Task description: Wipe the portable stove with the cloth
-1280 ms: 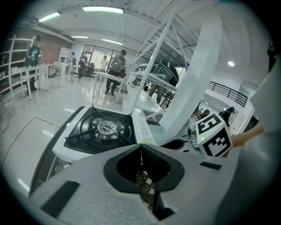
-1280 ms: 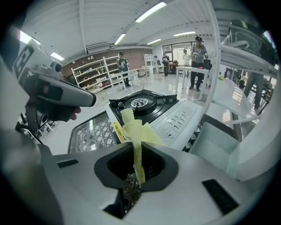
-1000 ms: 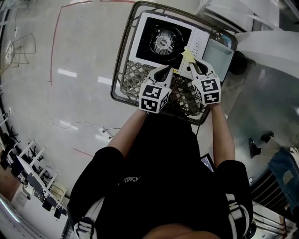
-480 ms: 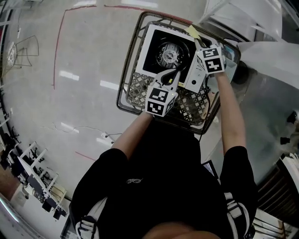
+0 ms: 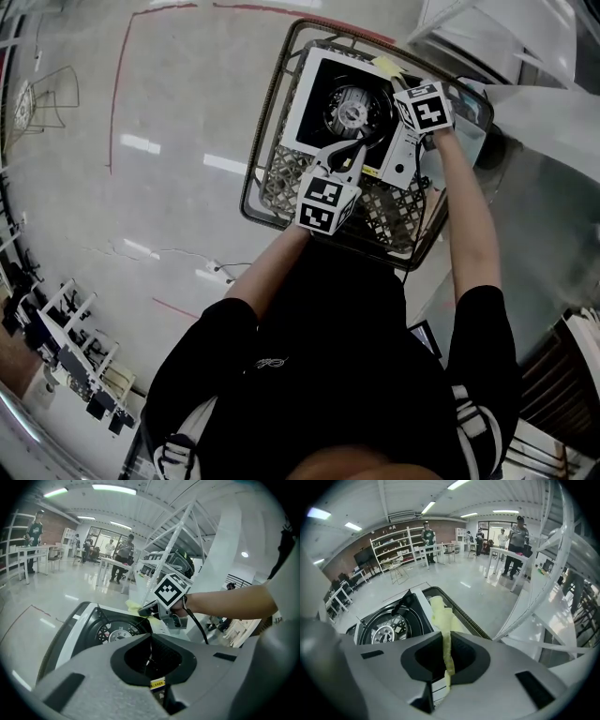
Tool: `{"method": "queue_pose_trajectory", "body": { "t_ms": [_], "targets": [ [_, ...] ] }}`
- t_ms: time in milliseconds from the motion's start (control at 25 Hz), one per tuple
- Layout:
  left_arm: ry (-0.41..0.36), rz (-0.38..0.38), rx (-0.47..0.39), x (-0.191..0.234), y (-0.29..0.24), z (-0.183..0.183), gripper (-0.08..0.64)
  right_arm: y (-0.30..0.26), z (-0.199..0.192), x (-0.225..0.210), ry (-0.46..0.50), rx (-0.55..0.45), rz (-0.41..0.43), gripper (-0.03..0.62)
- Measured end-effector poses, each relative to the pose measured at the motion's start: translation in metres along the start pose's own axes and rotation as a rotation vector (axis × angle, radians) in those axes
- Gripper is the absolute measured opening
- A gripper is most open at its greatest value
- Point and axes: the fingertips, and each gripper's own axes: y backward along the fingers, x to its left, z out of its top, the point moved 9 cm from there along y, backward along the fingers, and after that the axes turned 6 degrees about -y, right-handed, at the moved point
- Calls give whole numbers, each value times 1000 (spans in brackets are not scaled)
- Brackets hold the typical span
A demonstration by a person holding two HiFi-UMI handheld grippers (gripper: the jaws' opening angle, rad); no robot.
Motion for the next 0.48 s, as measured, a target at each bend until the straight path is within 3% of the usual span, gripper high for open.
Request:
{"method": "queue_pose_trajectory", "body": {
  "t_ms": [480],
  "targets": [
    [-12, -8, 20, 1, 8, -10, 18, 16, -6, 14, 63, 0, 61, 29]
  ]
}}
